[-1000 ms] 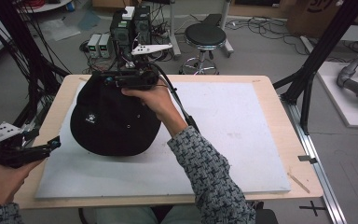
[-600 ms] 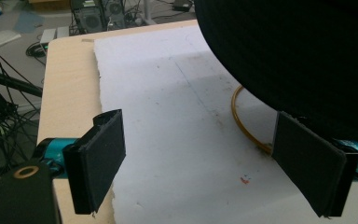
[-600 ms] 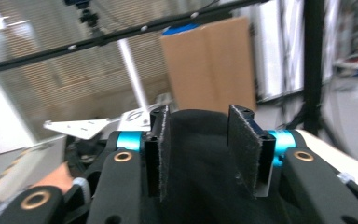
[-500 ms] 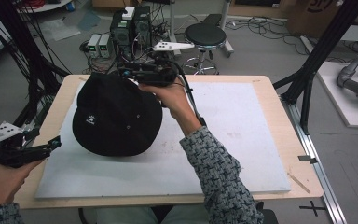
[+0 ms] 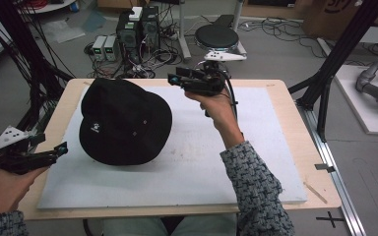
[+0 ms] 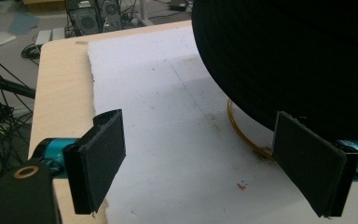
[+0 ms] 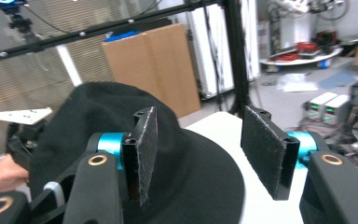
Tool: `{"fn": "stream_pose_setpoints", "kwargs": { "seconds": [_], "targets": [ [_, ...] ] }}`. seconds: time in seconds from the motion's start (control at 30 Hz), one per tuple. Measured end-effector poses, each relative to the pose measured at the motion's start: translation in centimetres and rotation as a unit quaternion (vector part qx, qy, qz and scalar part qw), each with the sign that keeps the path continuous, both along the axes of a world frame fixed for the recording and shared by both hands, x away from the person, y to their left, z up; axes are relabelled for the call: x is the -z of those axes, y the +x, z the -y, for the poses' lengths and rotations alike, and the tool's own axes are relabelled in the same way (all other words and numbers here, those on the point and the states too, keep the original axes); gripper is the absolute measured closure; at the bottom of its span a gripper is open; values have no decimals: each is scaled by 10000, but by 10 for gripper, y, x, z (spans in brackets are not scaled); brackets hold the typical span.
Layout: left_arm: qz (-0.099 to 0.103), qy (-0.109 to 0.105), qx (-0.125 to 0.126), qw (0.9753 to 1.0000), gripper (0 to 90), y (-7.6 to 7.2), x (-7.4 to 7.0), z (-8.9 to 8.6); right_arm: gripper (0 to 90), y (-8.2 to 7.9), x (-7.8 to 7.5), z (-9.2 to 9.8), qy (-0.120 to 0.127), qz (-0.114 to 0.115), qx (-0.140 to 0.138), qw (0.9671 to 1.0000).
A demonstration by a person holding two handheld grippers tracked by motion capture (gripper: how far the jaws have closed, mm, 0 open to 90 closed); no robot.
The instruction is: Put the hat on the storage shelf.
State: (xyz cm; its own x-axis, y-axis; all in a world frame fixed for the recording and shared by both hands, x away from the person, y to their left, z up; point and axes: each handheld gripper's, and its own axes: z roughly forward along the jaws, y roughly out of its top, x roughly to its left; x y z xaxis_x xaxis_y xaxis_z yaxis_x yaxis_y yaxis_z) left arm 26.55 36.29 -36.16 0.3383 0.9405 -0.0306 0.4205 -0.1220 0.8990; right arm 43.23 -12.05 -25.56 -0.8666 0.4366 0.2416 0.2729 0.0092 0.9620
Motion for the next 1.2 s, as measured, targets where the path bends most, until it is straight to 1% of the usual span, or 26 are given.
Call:
{"fn": "stream_pose_setpoints", "kwargs": {
  "seconds": [0.03, 0.17, 0.2, 0.23, 0.27, 0.37, 0.5, 0.57, 0.63, 0.67, 0.73, 0.83, 0.9, 0.93, 1.0, 1.03, 1.1, 1.13, 1.17, 1.2],
  "targets": [
    [-3, -1, 7, 10000, 177, 0, 0, 0, 446, -1, 1, 6, -6, -26, 59, 10000],
    [-22, 20, 39, 10000, 178, 3, 0, 1, 415, -5, 5, 25, -69, 15, 293, 9995],
    [-19, 18, 45, 10000, 178, 4, 0, 1, 410, -6, 7, 31, -124, 38, 397, 9991],
    [-19, 18, 45, 10000, 178, 4, 0, 1, 410, -6, 7, 31, -124, 38, 397, 9991],
    [-24, 10, 44, 10000, 177, 4, 0, 2, 386, -8, 10, 40, -180, 56, 544, 9983],
    [-26, 14, 57, 10000, 177, 6, 0, 2, 334, -11, 15, 53, -277, 88, 778, 9965],
    [-28, 9, 83, 10000, 177, 9, 0, 3, 286, -19, 23, 71, -483, 112, 1103, 9927],
    [-28, 0, 93, 10000, 177, 11, 0, 4, 264, -24, 28, 81, -515, 127, 1214, 9912],
    [-37, -2, 113, 9999, 178, 12, 0, 4, 251, -26, 30, 84, -514, 127, 1233, 9910],
    [-48, 2, 130, 9999, 177, 13, 1, 5, 222, -31, 34, 92, -630, 102, 1398, 9881],
    [-61, 1, 143, 9999, 178, 15, 1, 6, 220, -35, 38, 101, -684, 161, 1520, 9859],
    [-57, -5, 146, 9999, 178, 16, 1, 6, 187, -40, 44, 114, -643, 82, 1699, 9833],
    [-55, 2, 161, 9999, 178, 17, 1, 6, 157, -43, 48, 121, -691, 47, 1835, 9806],
    [-50, -7, 165, 9999, 178, 18, 1, 7, 127, -45, 50, 126, -722, 6, 1935, 9785],
    [-52, -12, 165, 9999, 178, 19, 1, 7, 126, -48, 54, 134, -745, -52, 2079, 9753],
    [-58, -17, 165, 9998, 177, 19, 1, 7, 125, -49, 56, 137, -751, -69, 2107, 9746],
    [-58, -17, 158, 9999, 177, 20, 1, 6, 119, -51, 59, 146, -781, -121, 2209, 9721],
    [-56, -17, 158, 9999, 177, 20, 1, 6, 119, -53, 62, 151, -812, -101, 2290, 9700],
    [-56, -17, 158, 9999, 178, 20, 1, 6, 118, -55, 63, 154, -810, -107, 2322, 9692],
    [-58, -19, 168, 9998, 178, 21, 1, 7, 112, -57, 66, 160, -834, -91, 2376, 9677]
  ]
}}
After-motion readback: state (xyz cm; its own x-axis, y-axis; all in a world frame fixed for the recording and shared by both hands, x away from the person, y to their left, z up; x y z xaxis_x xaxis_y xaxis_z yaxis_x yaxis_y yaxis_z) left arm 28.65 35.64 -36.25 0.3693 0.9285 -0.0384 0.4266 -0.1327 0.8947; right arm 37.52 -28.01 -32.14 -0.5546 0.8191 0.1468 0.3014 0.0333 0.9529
